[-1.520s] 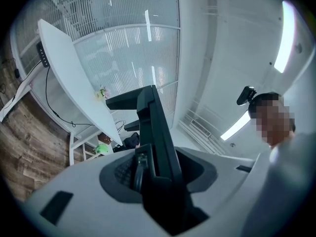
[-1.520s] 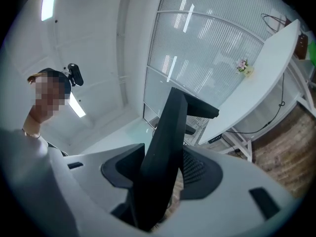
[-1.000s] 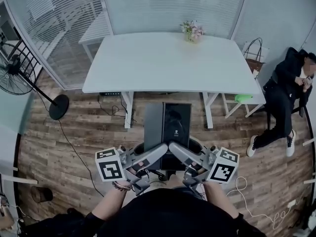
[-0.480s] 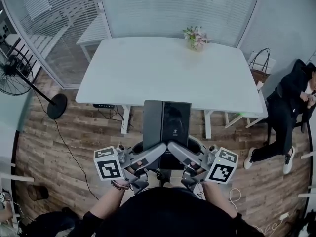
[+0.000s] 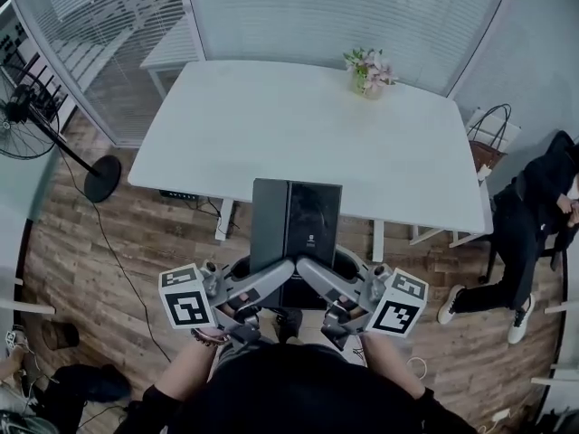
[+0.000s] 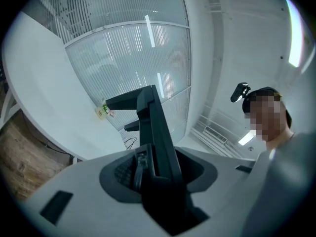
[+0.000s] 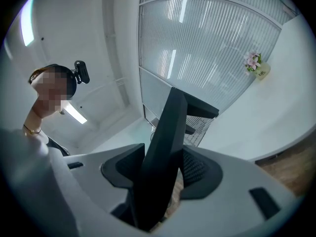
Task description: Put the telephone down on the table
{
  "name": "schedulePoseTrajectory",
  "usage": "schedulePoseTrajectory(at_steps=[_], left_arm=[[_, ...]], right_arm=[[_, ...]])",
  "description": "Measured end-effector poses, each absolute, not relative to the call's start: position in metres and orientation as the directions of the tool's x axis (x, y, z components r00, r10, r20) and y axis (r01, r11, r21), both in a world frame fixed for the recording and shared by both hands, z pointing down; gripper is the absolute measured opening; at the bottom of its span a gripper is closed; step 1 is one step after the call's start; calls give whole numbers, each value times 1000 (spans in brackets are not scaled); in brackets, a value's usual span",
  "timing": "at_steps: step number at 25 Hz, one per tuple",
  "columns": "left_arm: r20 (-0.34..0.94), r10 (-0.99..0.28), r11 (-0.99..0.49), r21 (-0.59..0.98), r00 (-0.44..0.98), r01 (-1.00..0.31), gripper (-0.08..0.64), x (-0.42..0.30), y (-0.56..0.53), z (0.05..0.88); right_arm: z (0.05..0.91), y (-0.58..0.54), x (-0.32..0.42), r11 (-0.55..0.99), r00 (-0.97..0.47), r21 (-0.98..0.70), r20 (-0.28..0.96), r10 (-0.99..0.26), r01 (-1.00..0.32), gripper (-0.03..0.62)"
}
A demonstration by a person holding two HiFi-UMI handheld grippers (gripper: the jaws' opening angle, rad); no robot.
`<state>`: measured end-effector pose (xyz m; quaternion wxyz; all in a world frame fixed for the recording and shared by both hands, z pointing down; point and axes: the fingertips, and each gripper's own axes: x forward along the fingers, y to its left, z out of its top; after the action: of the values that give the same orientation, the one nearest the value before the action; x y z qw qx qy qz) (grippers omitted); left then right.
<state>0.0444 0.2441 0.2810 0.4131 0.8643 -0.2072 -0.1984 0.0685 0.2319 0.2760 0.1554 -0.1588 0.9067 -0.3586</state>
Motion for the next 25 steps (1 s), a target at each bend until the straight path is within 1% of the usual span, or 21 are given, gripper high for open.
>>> schedulePoseTrajectory(at_steps=[25], left_arm=[[-170, -524, -580, 789, 835, -203, 189, 49, 227, 274]], right_arm=[[271, 215, 74, 697, -899, -697, -181, -398, -169, 204]])
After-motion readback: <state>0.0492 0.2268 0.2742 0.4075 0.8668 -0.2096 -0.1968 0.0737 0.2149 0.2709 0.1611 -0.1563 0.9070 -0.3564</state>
